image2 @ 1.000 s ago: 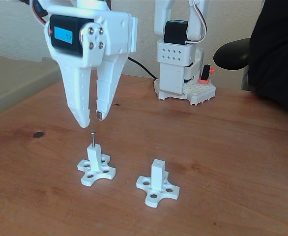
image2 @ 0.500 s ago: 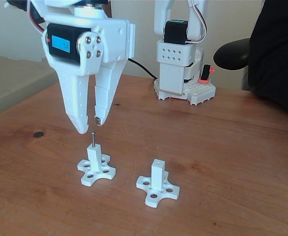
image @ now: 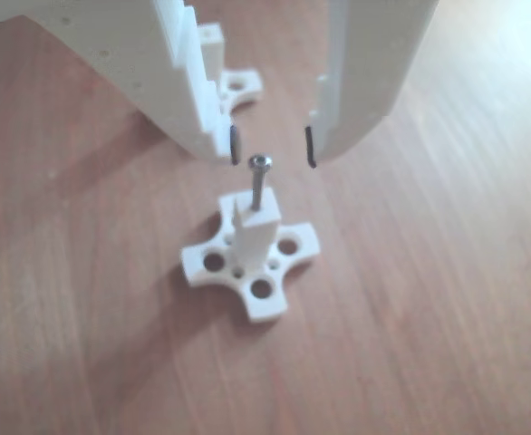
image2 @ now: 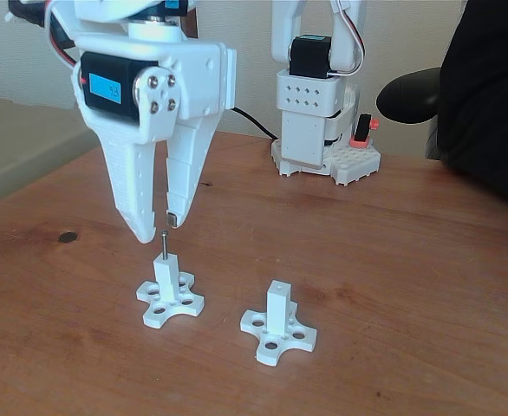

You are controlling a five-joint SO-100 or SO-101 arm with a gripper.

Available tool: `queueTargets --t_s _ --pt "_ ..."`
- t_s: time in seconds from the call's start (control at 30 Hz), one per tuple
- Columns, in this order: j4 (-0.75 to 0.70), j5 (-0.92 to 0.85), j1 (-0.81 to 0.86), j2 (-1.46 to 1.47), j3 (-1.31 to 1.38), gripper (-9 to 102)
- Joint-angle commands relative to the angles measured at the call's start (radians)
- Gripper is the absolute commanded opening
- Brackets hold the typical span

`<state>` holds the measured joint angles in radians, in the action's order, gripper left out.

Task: Grab the screw and set it in the hole.

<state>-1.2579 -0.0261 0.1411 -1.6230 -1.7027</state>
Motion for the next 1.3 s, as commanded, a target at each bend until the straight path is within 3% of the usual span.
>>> queueTargets --t_s 0.0,1.27 --pt "0.017 -0.012 0.0 -0.015 0.092 9" --pt "0.034 -0.02 0.009 0.046 0.106 9"
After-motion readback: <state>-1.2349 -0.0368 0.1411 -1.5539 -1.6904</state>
